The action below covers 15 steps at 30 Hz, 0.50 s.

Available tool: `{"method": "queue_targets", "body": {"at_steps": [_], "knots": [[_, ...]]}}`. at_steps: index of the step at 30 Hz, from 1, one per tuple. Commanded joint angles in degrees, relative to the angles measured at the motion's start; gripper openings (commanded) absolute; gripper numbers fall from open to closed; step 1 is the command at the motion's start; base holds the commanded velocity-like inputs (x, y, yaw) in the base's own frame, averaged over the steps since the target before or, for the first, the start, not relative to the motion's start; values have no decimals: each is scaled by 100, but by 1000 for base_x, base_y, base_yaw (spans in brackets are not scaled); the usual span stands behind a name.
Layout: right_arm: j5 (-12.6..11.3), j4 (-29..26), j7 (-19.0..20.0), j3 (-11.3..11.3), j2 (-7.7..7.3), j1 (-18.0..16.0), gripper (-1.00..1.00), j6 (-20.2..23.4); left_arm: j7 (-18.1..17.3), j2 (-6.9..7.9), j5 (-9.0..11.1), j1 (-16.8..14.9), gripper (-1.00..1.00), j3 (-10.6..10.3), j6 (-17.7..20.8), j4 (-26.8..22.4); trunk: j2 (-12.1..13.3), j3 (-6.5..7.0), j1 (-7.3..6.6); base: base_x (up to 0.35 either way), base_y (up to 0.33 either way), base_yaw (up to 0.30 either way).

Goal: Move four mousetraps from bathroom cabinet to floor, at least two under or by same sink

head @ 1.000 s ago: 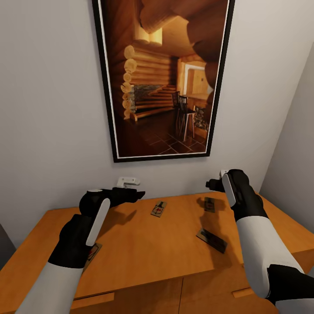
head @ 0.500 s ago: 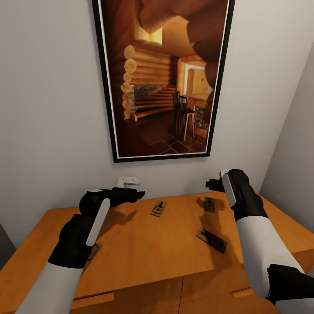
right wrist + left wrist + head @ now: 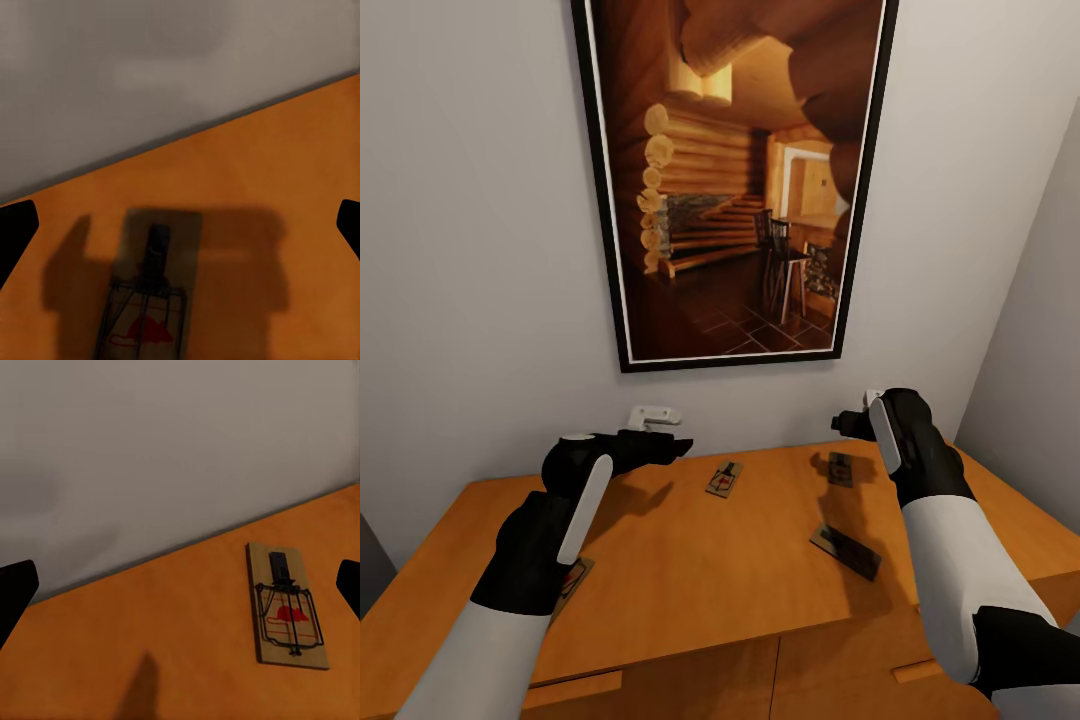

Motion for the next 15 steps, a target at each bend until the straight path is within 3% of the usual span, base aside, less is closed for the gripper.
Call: {"method": "queue_targets", "body": {"at_steps": [1, 9, 15], "knots": [[-45, -4, -40, 0, -1, -4, 100, 19, -24, -2, -12, -5, 100, 4, 25, -3, -4, -7, 0, 0, 0, 0], [-48, -2, -41, -1, -1, -4, 100, 19, -24, -2, -12, -5, 100, 4, 27, -7, -4, -7, 0, -14, 0, 0], [-49, -2, -41, -1, -1, -4, 100, 19, -29, -6, -12, -5, 100, 1, 118, -10, -4, -7, 0, -161, 0, 0]]}}
